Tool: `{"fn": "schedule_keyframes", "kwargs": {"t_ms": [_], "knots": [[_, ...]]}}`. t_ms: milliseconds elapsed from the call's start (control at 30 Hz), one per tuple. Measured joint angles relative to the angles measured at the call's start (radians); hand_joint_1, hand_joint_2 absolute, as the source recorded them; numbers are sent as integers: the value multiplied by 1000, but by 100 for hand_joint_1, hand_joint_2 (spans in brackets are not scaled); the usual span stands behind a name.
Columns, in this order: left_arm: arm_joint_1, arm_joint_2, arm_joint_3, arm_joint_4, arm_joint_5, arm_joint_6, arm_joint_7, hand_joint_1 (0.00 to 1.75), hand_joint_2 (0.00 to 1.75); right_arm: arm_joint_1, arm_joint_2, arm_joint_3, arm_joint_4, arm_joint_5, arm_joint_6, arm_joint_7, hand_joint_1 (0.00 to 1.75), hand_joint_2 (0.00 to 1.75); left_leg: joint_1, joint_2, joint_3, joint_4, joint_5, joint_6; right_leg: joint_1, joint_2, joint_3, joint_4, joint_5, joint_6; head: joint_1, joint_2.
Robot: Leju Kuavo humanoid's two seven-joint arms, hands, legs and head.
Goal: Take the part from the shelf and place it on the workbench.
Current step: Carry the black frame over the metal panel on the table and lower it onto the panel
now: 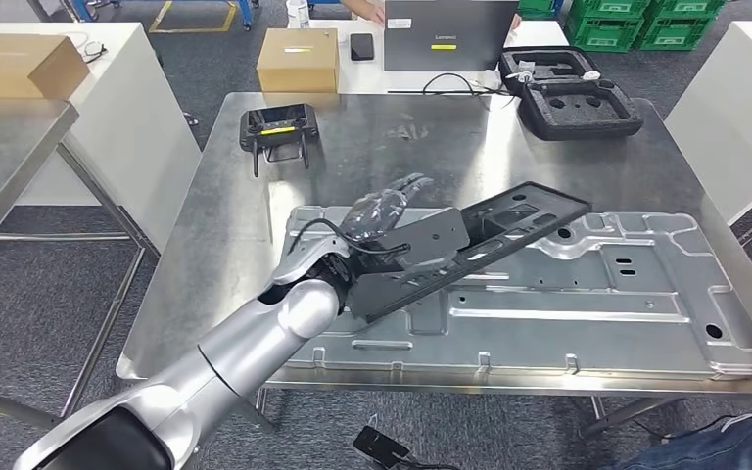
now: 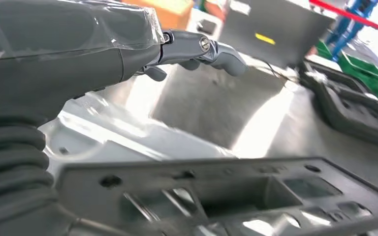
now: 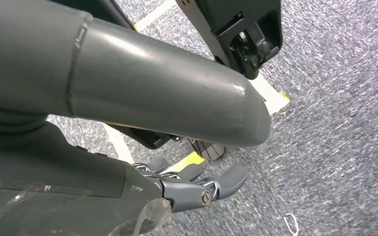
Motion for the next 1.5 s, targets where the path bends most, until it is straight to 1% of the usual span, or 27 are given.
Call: {"fn": "schedule_keyframes", "kwargs": {"t_ms": [67, 100, 167, 233, 267, 333, 400, 433, 500, 567, 633, 700, 733, 767, 800, 867, 933, 1033, 1067, 1133, 1200, 1233, 1267, 1300, 1333, 1433, 1500], "knots": [[-3, 20, -2, -28, -29, 13, 33, 0, 0, 2, -7, 0, 3, -7, -5, 1, 0, 0, 7, 2, 13, -24, 17, 8, 1, -2, -5, 16, -19, 8, 1, 0], [-6, 32, -2, -44, -41, 17, 48, 0, 0, 4, -13, 0, 4, -10, -8, 1, 0, 0, 12, 3, 18, -34, 24, 9, 0, -3, -20, 54, -47, 13, 1, 0], [-6, 61, -2, -76, -53, 18, 65, 0, 0, 8, -25, 0, 6, -18, -11, 2, 0, 0, 16, 4, 19, -39, 29, 10, -9, -5, -72, 188, -121, 24, 3, 0], [1, 90, -2, -105, -59, 13, 74, 0, 0, 11, -38, 0, 9, -22, -14, 3, 0, 0, 22, 3, 16, -38, 31, 6, -23, -7, -108, 289, -155, 39, 3, 0], [5, 103, -2, -119, -60, 12, 77, 0, 0, 12, -44, 0, 10, -24, -14, 3, 0, 0, 26, 2, 13, -36, 32, 2, -30, -9, -99, 283, -144, 48, 3, 0], [9, 126, 0, -148, -61, 11, 80, 0, 0, 12, -53, 0, 12, -27, -15, 3, 0, 0, 37, 0, 5, -24, 29, -14, -47, -14, -26, 161, -90, 69, 3, 0], [10, 148, 3, -177, -60, 13, 86, 0, 0, 12, -58, 0, 14, -31, -19, 3, 0, 0, 41, -2, -7, -5, 22, -35, -54, -7, 35, 56, -55, 77, 5, 0], [12, 162, 5, -193, -60, 15, 89, 0, 0, 12, -61, 0, 14, -34, -22, 3, 0, 0, 40, -3, -14, 4, 20, -45, -55, -2, 44, 37, -55, 70, 6, 0], [20, 192, 9, -228, -66, 17, 96, 0, 0, 11, -68, 0, 15, -44, -31, 3, 0, 0, 40, -3, -23, 14, 22, -57, -52, 6, 29, 50, -59, 46, 5, 0], [36, 227, 14, -270, -85, 17, 104, 0, 0, 11, -76, -1, 15, -56, -41, 3, 0, 0, 45, -2, -36, 37, 3, -66, -50, 4, 20, 53, -58, 25, 4, 0], [58, 267, 23, -322, -108, 17, 117, 0, 0, 13, -88, -2, 15, -65, -54, 3, 0, 0, 46, 0, -71, 132, -67, -70, -47, 1, 12, 53, -50, 8, 3, 0], [85, 312, 37, -384, -118, 18, 129, 0, 0, 17, -103, -3, 15, -73, -68, 2, 0, 0, 43, 0, -120, 273, -145, -70, -38, -2, 1, 53, -41, -4, 2, 0], [102, 336, 47, -417, -109, 19, 133, 0, 0, 20, -112, -4, 15, -78, -77, -1, 0, 0, 40, 0, -131, 318, -164, -66, -32, -3, -5, 53, -36, -8, 2, 0], [120, 359, 58, -451, -91, 19, 133, 0, 0, 24, -121, -7, 15, -84, -88, -4, 0, 0, 35, 0, -125, 325, -164, -58, -26, -3, -11, 53, -31, -11, 2, 0], [138, 381, 72, -485, -64, 16, 132, 0, 0, 27, -130, -10, 15, -91, -99, -8, 0, 0, 29, 0, -98, 290, -148, -47, -20, -3, -17, 53, -26, -13, 2, 0], [168, 426, 102, -559, -2, 2, 130, 0, 0, 34, -148, -18, 15, -106, -115, -17, 0, 0, 12, 0, -8, 144, -107, -20, -12, -3, -28, 53, -14, -15, 2, 0], [196, 473, 129, -638, 42, -16, 136, 0, 0, 42, -167, -28, 15, -123, -115, -22, 0, 0, -3, 0, 52, 43, -78, -6, -9, -4, -31, 50, -3, -10, 2, 0], [245, 548, 165, -759, 50, -34, 167, 0, 0, 67, -206, -51, 15, -166, -72, -12, 0, 0, -8, 1, 55, 18, -57, 2, -12, -5, -30, 42, 11, 6, 2, 0], [262, 570, 176, -794, 34, -33, 179, 0, 0, 76, -221, -59, 15, -178, -56, -9, 0, 0, -6, 1, 53, 10, -47, 5, -12, -5, -33, 47, 0, 12, 2, 0], [301, 606, 199, -844, -5, -8, 196, 0, 0, 96, -251, -72, 15, -192, -44, -10, 0, 0, 0, 1, 45, -4, -21, 12, -13, -6, -54, 110, -72, 20, 4, 0], [359, 641, 230, -878, -25, 38, 195, 0, 0, 113, -275, -85, 15, -200, -54, -16, 0, 0, -1, 1, 26, -4, -3, 16, -15, -8, -87, 242, -172, 28, 7, 0], [391, 657, 247, -890, -28, 61, 190, 0, 0, 121, -284, -90, 15, -201, -66, -18, 0, 0, -1, 1, 15, -3, 6, 15, -15, -8, -96, 302, -199, 31, 8, 0], [423, 673, 266, -899, -29, 82, 186, 0, 0, 127, -293, -94, 15, -200, -80, -20, 0, 0, -1, 2, 3, -3, 14, 14, -15, -8, -92, 332, -204, 32, 8, 0], [451, 687, 286, -906, -29, 101, 183, 0, 0, 132, -300, -98, 15, -197, -96, -21, 0, 0, -1, 2, -8, -2, 22, 13, -15, -9, -69, 324, -190, 32, 8, 0], [476, 700, 306, -914, -30, 118, 181, 0, 0, 135, -306, -102, 15, -194, -111, -22, 0, 0, -1, 2, -17, -1, 29, 11, -15, -9, -27, 278, -165, 29, 8, 0], [539, 734, 367, -936, -18, 152, 175, 0, 0, 137, -324, -115, 14, -187, -135, -22, 0, 0, -3, 4, -36, 3, 48, -1, -9, -9, 121, 64, -133, 13, 8, 0], [577, 756, 407, -949, 2, 166, 170, 0, 0, 136, -332, -122, 13, -184, -140, -22, 0, 0, -4, 7, -41, 4, 60, -13, -4, -8, 146, 13, -135, -1, 8, 0]]}}
